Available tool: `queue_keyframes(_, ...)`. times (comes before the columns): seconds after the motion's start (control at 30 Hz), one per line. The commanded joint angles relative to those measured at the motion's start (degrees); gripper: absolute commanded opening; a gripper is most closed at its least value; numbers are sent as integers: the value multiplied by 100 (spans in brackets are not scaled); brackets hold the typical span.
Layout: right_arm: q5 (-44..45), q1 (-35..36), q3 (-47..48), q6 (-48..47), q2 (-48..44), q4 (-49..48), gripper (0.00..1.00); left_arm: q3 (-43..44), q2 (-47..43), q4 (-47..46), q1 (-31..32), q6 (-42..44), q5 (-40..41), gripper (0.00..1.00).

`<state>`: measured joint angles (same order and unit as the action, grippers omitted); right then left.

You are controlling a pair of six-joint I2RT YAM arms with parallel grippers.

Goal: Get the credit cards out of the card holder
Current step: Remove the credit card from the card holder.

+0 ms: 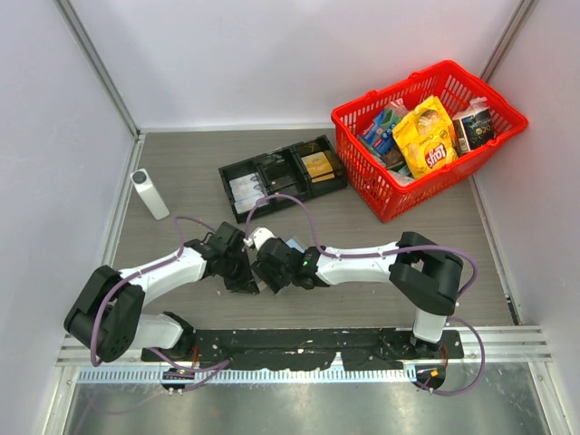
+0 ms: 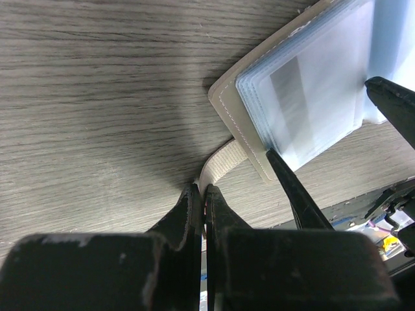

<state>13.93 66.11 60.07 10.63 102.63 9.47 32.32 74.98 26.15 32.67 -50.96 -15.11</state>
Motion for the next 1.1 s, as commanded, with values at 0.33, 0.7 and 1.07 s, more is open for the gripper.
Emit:
queue_keyframes(0.33, 1366, -1, 162, -167, -304, 239, 65, -24, 69, 162, 38, 156, -53, 0)
queue_keyframes(0.7, 1270, -1, 356, -237, -691, 406, 66, -76, 34, 197, 29, 174, -53, 0)
queue_keyframes(1.07, 1612, -168, 286, -255, -815, 538, 67, -129, -62, 276, 38, 156, -9, 0)
